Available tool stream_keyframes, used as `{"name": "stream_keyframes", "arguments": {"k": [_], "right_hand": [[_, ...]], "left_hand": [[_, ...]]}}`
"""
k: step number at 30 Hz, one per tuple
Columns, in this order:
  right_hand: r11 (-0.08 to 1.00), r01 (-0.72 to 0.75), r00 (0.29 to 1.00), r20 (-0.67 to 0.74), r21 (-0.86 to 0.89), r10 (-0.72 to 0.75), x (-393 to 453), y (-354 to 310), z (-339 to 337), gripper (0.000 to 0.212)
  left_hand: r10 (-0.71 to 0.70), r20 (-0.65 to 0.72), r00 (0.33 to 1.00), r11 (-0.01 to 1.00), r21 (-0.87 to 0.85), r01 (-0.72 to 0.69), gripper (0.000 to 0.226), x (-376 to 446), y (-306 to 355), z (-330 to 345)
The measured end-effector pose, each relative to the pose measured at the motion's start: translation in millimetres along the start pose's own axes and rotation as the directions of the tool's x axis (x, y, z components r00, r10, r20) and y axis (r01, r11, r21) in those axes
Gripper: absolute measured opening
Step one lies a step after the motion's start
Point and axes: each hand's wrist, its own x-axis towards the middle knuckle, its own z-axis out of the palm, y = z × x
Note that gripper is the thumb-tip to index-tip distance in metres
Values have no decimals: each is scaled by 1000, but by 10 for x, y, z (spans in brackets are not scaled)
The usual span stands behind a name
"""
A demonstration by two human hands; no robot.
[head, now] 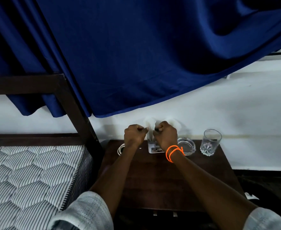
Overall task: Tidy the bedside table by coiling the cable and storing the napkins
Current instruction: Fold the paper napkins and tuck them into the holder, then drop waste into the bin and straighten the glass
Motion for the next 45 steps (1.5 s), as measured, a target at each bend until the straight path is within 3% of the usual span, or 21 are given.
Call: {"name": "stream_keyframes", "arguments": {"k": [10,17,25,37,45], "right_hand": [[995,-56,998,-21,-84,54,-507,-15,-785,24],[989,-99,993,-79,-111,91,-851,72,-1402,19],[960,-197,968,-195,-196,159,-1153,501,-1994,16],[902,-402,885,-319,-158,339,-1559,1328,-2809,22],[868,-459,867,-310,-192,390,-1637,1637,-3032,21]], "left_hand": [[7,105,994,999,32,-10,20,-687,219,13],[96,183,978,994,38,-104,17,-1164,541,266],[181,340,923,979,25,-201,17,-1528,878,859],[222,559,799,966,-15,-258,15,-2070,1270,1907],[212,585,783,975,-68,-214,9,-2263,1390,2275]]}}
